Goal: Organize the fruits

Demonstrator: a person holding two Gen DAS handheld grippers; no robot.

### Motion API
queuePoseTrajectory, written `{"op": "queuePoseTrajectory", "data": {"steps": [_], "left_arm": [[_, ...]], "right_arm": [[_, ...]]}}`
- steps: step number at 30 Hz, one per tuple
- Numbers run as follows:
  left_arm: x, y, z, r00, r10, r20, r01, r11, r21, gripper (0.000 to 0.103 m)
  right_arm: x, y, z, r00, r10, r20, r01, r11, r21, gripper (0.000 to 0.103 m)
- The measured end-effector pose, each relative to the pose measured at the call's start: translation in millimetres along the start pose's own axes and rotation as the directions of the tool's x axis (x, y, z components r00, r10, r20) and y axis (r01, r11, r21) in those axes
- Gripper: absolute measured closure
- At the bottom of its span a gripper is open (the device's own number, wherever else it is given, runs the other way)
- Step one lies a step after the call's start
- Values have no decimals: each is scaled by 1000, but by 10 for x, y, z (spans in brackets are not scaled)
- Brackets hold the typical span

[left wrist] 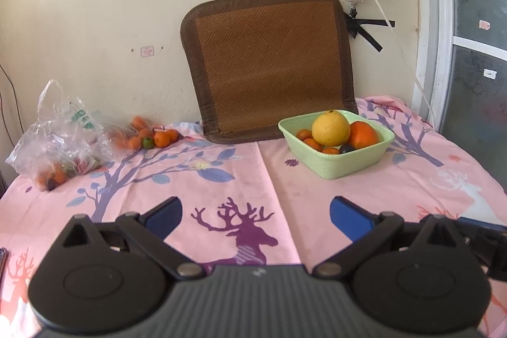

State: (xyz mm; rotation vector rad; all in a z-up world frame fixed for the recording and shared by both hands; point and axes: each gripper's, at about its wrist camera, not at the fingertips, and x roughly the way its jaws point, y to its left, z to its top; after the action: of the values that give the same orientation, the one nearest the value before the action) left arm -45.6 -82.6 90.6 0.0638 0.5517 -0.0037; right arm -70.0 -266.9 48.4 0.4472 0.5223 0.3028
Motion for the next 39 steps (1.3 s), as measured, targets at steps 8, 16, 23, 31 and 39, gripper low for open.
{"op": "queuePoseTrajectory", "data": {"steps": [8, 16, 23, 31, 39], "left_arm": [[52, -23, -64, 999, 4, -37, -4, 1000, 0, 0], [97, -27, -121, 998, 16, -55, -16, 1000, 0, 0], [106, -8, -148, 997, 45, -66, -45, 999, 9, 0], [97, 23, -164, 997, 41, -71, -42, 999, -5, 0], [93, -6, -161, 995, 65, -69, -65, 998, 10, 0]], "right_arm": [[40, -76, -35, 1000, 1, -3, -1, 999, 36, 23], [94, -73, -69, 1000, 6, -16, -5, 999, 38, 23], [85, -53, -86, 1000, 3, -8, -3, 1000, 28, 23], [54, -51, -93, 1000, -7, 9, 7, 1000, 19, 23], [40, -48, -101, 1000, -8, 19, 8, 1000, 19, 23]]}}
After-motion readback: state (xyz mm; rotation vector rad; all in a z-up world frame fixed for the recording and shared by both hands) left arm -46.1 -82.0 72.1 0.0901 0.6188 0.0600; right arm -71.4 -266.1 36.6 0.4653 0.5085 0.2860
